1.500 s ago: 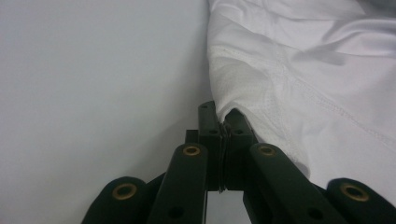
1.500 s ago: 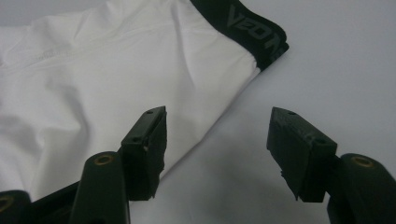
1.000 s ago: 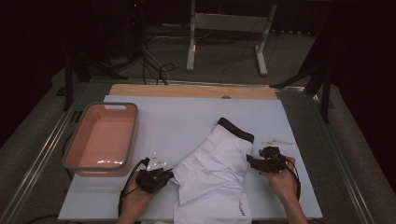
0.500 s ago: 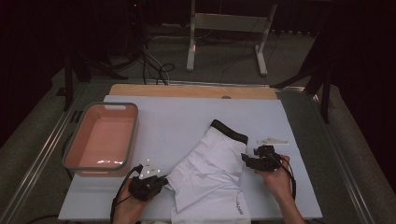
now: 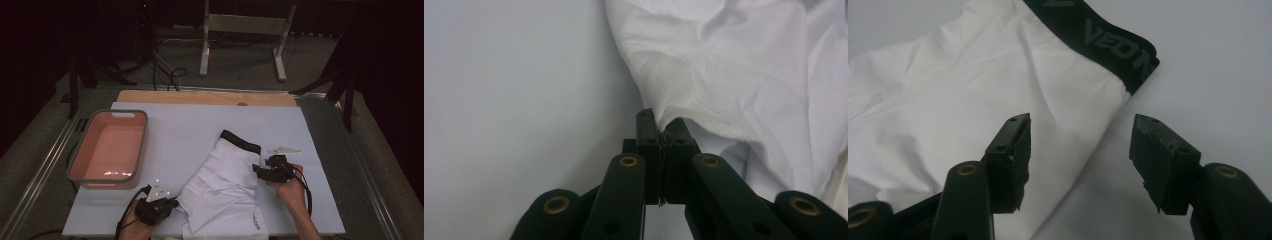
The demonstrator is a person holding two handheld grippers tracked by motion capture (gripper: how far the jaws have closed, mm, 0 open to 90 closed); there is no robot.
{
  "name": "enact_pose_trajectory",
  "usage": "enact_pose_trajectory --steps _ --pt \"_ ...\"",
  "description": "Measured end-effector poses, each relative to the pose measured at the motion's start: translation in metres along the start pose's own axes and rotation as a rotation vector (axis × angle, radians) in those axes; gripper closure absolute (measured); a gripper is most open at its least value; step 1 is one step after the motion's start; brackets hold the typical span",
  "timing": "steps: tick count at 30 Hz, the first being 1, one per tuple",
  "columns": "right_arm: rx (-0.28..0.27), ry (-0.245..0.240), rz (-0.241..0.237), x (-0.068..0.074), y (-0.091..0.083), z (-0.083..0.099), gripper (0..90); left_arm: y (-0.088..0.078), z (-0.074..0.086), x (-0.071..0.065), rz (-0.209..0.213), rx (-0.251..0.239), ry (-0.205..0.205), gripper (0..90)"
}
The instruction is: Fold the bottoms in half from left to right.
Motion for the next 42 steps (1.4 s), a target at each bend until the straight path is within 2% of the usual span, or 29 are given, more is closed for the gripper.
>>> enact_pose_trajectory --steps 6,8,9,10,11,14,15,17,21,26,29,31,39,42 --pt "-0.005 -0.008 -0.011 0.003 -0.004 0.001 41.3 -0.004 0.009 0.000 -0.017 0.022 -0.020 88.2" --pt "-0.005 -0.014 -0.016 0.004 -0.006 0.003 41.2 -0.005 0.012 0.001 -0.026 0.023 -0.027 82.6" --pt "-0.006 -0.025 -0.019 0.005 -0.008 0.004 41.1 -0.007 0.011 0.002 -0.051 0.005 -0.031 74.5" --pt "-0.006 -0.025 -0.019 0.005 -0.008 0.004 41.1 -0.007 0.011 0.002 -0.051 0.005 -0.031 68.4" --pt "-0.007 -0.024 -0.018 0.006 -0.009 0.004 41.0 -0.009 0.009 0.002 -0.049 -0.021 -0.033 68.4" --pt "-0.011 -0.026 -0.017 0.005 -0.010 0.004 40.9 -0.013 -0.001 -0.002 -0.042 -0.084 -0.032 54.0" --pt "-0.011 -0.027 -0.017 0.005 -0.011 0.004 40.7 -0.012 -0.008 -0.007 -0.032 -0.113 -0.021 49.7" --pt "-0.010 -0.027 -0.017 0.006 -0.011 0.004 40.7 -0.010 -0.013 -0.011 -0.025 -0.126 -0.010 48.6" --pt "-0.012 -0.027 -0.020 0.006 -0.012 0.005 40.5 -0.005 -0.027 -0.019 -0.017 -0.159 -0.005 39.4" --pt "-0.016 -0.023 -0.017 0.002 -0.015 0.007 40.3 -0.010 -0.040 -0.017 -0.034 -0.196 -0.013 32.3" --pt "-0.018 -0.021 -0.016 0.000 -0.018 0.009 40.2 -0.010 -0.046 -0.020 -0.020 -0.209 -0.004 33.1" --pt "-0.019 -0.020 -0.014 -0.001 -0.018 0.009 40.2 -0.005 -0.051 -0.027 0.004 -0.214 0.013 34.0" --pt "-0.020 -0.027 -0.038 0.004 -0.026 0.016 40.1 0.031 -0.067 -0.054 0.093 -0.186 0.080 38.6" --pt "-0.017 -0.031 -0.037 0.003 -0.027 0.019 40.0 0.044 -0.072 -0.067 0.142 -0.171 0.110 44.1"
Point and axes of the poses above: each handheld gripper's, and its own axes: y roughly forward along the jaws, z roughly out of its underside, x roughly to its left, the point moved 4 cm from there along y, roughly forward along the jaws, and after that the axes turned 5 degrees about z, right-handed, at the moved point
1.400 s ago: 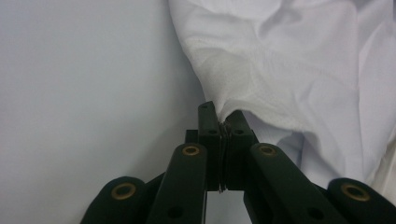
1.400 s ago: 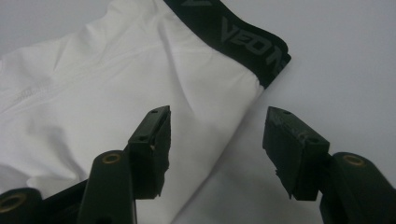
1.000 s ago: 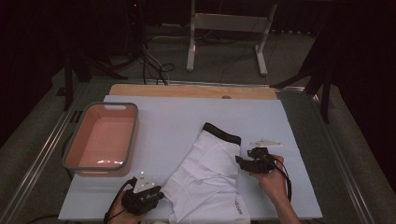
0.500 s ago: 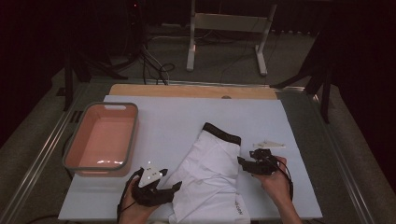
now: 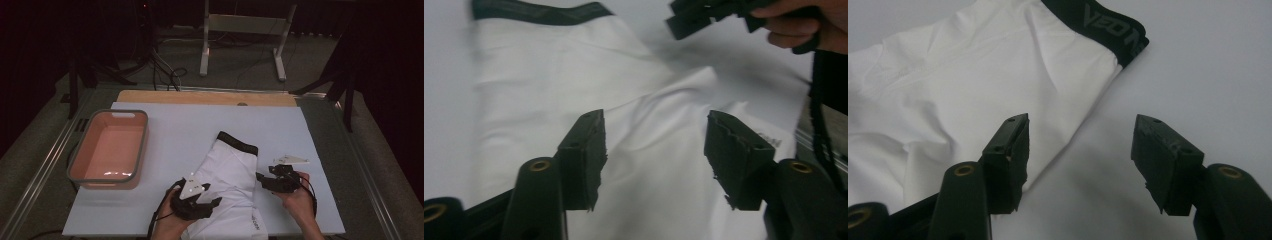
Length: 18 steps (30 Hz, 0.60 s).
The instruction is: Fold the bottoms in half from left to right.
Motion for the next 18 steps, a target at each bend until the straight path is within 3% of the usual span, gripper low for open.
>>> enact_pose_trajectory --steps 6,12,16,18 --pt "-0.002 0.011 0.000 -0.003 -0.002 0.002 40.0 0.031 -0.002 -0.022 0.095 0.058 0.061 56.6" --pt "-0.004 0.008 -0.002 -0.004 -0.001 0.002 40.0 0.054 -0.002 -0.034 0.148 0.112 0.122 64.1" --pt "-0.003 0.013 -0.001 -0.005 -0.001 0.003 40.1 0.066 0.001 -0.034 0.131 0.182 0.163 63.0" --pt "-0.003 0.014 -0.002 -0.005 -0.001 0.003 40.1 0.070 0.002 -0.035 0.124 0.194 0.165 63.6"
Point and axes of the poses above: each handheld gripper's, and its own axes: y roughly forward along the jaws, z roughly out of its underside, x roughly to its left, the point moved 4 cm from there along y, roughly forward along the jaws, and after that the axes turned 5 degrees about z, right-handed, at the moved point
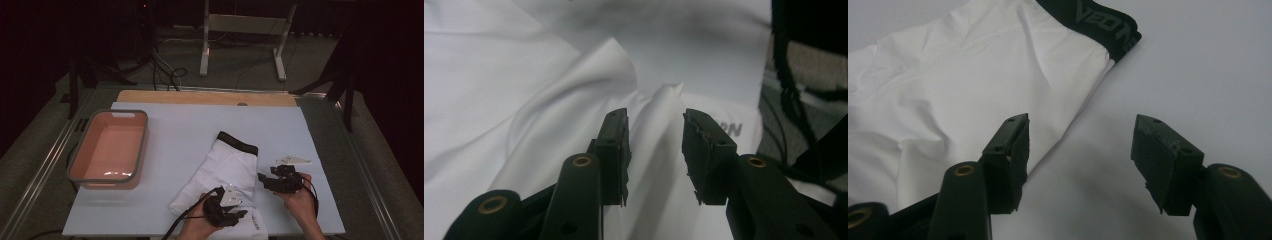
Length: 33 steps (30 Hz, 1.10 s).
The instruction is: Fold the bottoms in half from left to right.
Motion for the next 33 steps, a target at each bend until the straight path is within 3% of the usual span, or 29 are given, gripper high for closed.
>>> enact_pose_trajectory --steps 1,2,3,12,20,24,28,33 --pt "-0.001 -0.001 0.001 0.000 0.000 0.000 40.1 0.004 0.001 0.000 -0.012 0.038 0.023 67.8" --pt "-0.002 0.001 0.001 0.000 0.000 0.000 40.1 0.007 0.002 -0.002 -0.008 0.056 0.033 81.6" --pt "-0.002 0.001 0.001 0.000 0.000 0.000 40.1 0.007 0.002 -0.002 -0.008 0.056 0.033 85.6" --pt "-0.002 0.015 0.004 -0.001 -0.001 0.000 40.2 -0.005 0.008 -0.023 0.070 0.058 0.043 86.8" --pt "-0.004 0.016 0.004 -0.001 -0.001 -0.001 40.2 -0.014 0.009 -0.031 0.093 0.049 0.039 86.9" --pt "-0.006 0.024 -0.002 -0.001 -0.001 -0.001 40.2 -0.017 0.006 -0.032 0.104 0.031 0.024 86.7" --pt "-0.006 0.022 -0.002 -0.003 0.000 -0.001 40.2 -0.010 0.000 -0.022 0.095 -0.013 -0.055 86.8" --pt "-0.006 0.023 -0.001 -0.004 0.000 -0.001 40.2 0.001 -0.006 -0.018 0.085 -0.024 -0.086 86.9"
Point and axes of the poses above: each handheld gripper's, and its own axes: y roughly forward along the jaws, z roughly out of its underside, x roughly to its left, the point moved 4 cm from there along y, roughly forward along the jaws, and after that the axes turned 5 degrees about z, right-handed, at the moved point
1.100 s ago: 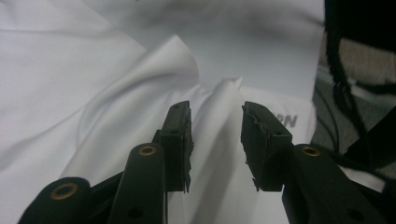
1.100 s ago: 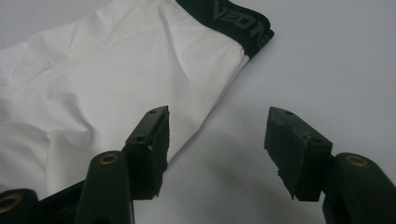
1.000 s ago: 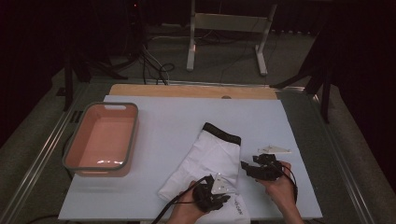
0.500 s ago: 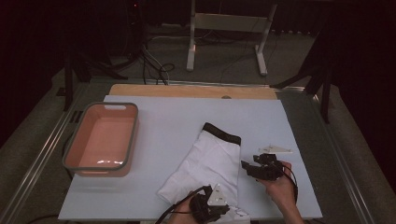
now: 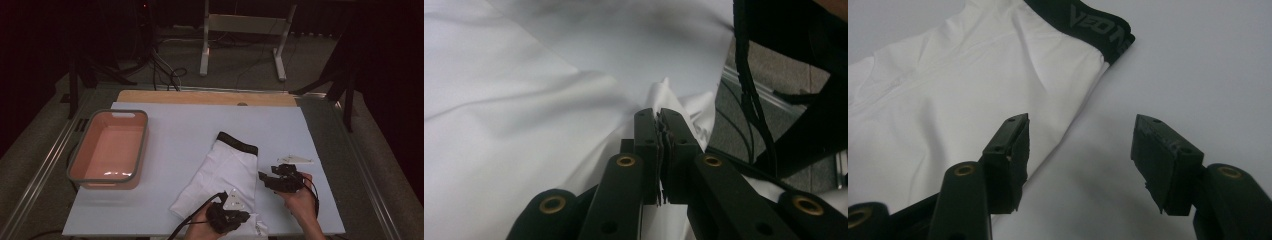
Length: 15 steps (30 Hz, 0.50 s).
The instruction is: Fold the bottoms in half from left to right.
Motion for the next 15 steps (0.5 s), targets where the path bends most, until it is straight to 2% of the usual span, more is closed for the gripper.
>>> enact_pose_trajectory --steps 9,10,11,15 --pt "-0.001 0.003 0.005 -0.001 0.000 0.000 40.1 0.013 -0.013 0.002 0.015 -0.012 -0.016 85.8" --pt "-0.002 0.003 0.005 -0.001 0.000 0.000 40.1 0.014 -0.014 0.002 0.017 -0.011 -0.013 85.9" --pt "-0.002 0.004 0.005 -0.001 0.000 0.000 40.1 0.016 -0.015 0.000 0.008 0.003 0.008 86.9" --pt "-0.005 0.006 0.006 -0.003 0.000 0.000 40.1 0.018 -0.016 0.001 -0.005 0.012 0.019 88.8"
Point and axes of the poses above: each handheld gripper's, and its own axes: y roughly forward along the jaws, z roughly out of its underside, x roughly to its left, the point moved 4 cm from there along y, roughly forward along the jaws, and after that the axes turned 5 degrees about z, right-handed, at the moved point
